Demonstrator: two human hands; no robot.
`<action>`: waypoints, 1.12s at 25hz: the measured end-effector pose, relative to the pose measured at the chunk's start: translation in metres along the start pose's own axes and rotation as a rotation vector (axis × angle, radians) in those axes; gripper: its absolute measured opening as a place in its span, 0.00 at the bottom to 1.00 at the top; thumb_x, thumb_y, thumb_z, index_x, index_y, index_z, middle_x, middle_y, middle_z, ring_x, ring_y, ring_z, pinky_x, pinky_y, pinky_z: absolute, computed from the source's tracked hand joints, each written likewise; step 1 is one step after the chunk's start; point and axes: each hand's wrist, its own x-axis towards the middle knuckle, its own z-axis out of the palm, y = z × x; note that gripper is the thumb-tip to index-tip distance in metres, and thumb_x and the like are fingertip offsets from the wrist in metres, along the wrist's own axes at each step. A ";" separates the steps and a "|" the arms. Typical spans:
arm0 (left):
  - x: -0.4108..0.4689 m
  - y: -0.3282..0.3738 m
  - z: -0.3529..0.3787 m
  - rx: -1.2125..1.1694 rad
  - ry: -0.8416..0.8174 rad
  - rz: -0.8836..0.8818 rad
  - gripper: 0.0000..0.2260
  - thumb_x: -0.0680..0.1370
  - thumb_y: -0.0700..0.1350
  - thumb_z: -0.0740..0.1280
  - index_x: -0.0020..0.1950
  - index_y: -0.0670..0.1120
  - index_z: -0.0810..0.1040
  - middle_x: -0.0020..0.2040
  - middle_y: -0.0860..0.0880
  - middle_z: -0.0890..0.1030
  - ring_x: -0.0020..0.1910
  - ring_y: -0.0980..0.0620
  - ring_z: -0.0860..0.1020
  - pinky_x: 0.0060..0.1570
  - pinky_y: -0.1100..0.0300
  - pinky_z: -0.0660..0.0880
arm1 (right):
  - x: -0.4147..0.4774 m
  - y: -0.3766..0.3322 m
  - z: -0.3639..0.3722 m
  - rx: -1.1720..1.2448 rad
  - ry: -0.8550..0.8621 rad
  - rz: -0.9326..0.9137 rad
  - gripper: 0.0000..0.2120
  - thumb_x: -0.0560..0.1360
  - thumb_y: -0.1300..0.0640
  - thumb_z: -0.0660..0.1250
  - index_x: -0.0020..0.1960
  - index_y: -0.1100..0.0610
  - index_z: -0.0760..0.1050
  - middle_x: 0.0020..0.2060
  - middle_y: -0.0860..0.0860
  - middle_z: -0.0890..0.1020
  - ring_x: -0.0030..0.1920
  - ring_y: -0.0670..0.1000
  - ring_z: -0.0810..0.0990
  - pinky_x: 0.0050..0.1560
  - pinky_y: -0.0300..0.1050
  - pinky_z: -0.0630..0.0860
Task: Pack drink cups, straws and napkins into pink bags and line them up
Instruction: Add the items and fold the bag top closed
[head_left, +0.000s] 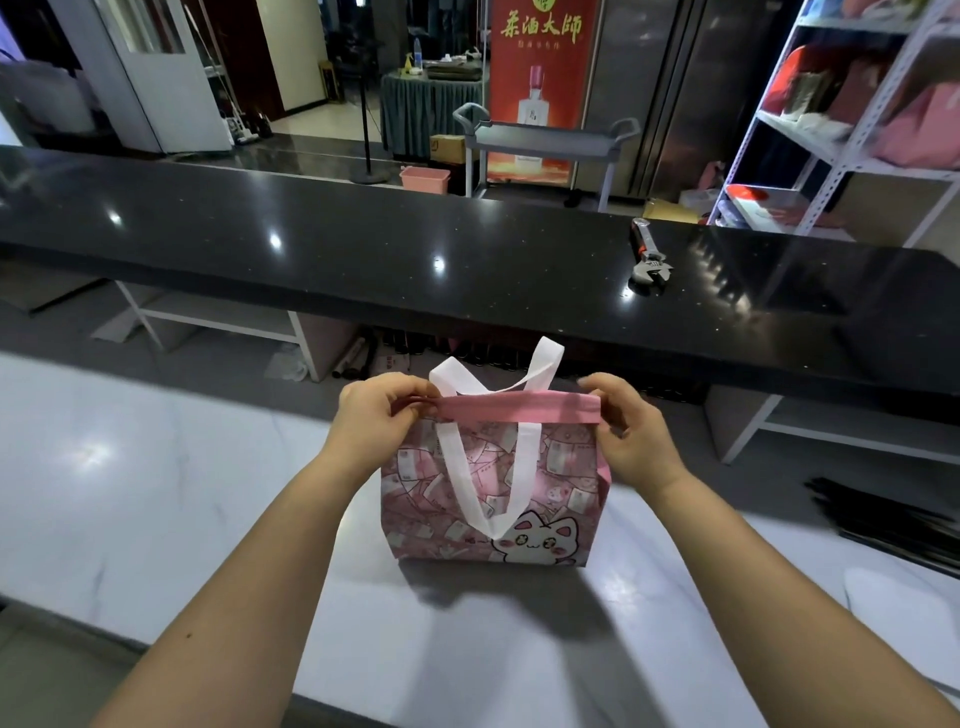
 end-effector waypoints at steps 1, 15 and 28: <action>0.000 0.000 0.001 -0.001 0.010 0.009 0.16 0.75 0.31 0.67 0.49 0.51 0.84 0.44 0.60 0.82 0.43 0.65 0.81 0.47 0.72 0.77 | -0.002 0.001 0.000 -0.063 0.017 -0.067 0.29 0.74 0.72 0.65 0.57 0.37 0.73 0.47 0.38 0.79 0.49 0.46 0.79 0.50 0.40 0.79; 0.001 -0.004 -0.005 0.283 -0.016 0.194 0.09 0.71 0.37 0.74 0.46 0.49 0.84 0.38 0.61 0.79 0.40 0.57 0.79 0.46 0.56 0.77 | -0.009 -0.003 -0.025 -0.128 -0.022 -0.048 0.12 0.68 0.57 0.75 0.51 0.47 0.81 0.43 0.40 0.83 0.45 0.40 0.82 0.51 0.35 0.79; -0.018 0.013 0.004 0.470 0.134 0.320 0.09 0.71 0.40 0.73 0.49 0.50 0.83 0.44 0.56 0.83 0.46 0.53 0.79 0.56 0.51 0.66 | -0.006 -0.054 0.012 -0.598 -0.039 -0.041 0.09 0.75 0.62 0.67 0.53 0.52 0.78 0.47 0.45 0.79 0.49 0.50 0.74 0.52 0.48 0.70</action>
